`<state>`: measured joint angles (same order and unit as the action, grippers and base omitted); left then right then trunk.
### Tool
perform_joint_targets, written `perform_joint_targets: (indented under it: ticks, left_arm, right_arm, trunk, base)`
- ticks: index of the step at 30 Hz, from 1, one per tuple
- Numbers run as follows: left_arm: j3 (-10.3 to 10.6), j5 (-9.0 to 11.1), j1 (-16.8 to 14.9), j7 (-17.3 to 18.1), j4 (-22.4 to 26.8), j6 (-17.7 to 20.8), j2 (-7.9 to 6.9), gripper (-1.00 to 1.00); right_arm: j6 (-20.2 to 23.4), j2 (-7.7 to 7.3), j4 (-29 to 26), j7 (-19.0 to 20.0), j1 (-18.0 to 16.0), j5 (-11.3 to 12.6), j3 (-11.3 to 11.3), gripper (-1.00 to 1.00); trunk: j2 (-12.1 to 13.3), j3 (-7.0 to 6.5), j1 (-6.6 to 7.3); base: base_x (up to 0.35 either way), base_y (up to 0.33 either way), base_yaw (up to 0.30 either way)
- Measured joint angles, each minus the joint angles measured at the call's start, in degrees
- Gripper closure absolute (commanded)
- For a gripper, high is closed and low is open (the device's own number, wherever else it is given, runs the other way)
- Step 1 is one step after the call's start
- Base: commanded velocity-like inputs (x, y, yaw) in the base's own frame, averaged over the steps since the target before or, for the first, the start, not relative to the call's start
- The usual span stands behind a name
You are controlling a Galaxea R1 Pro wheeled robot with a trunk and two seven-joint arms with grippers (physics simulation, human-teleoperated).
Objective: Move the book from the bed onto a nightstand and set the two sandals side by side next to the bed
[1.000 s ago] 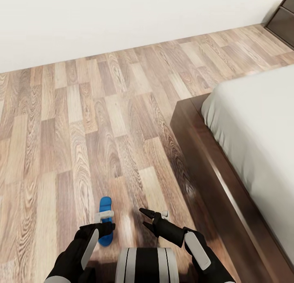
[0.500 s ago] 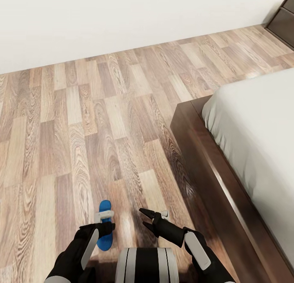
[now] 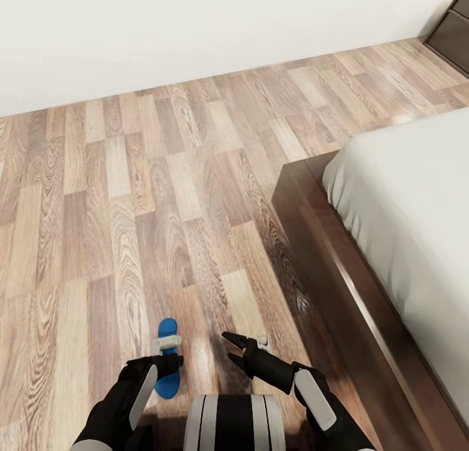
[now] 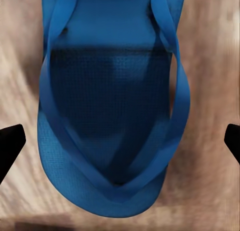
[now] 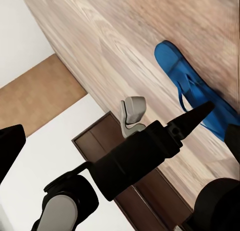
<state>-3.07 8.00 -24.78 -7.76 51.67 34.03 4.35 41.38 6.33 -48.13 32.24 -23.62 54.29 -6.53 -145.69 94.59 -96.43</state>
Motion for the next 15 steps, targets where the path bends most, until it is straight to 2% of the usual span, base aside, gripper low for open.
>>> perform_joint_targets:
  ticks: [5,15]
  left_arm:
    - [0.00,0.00,0.00,-0.02,-0.05,0.00,0.00,-1.00]
    - [0.00,0.00,0.00,-0.02,-0.06,0.00,0.02,-1.00]
  right_arm:
    - [0.00,0.00,0.01,0.00,0.00,0.00,0.00,-1.00]
    - [0.00,0.00,-0.01,0.00,0.00,0.02,0.00,-1.00]
  trunk:
    - [-0.07,1.11,-0.13]
    - [-0.07,1.12,-0.13]
  base:
    - [0.000,0.000,0.000]
    - [0.000,0.000,0.000]
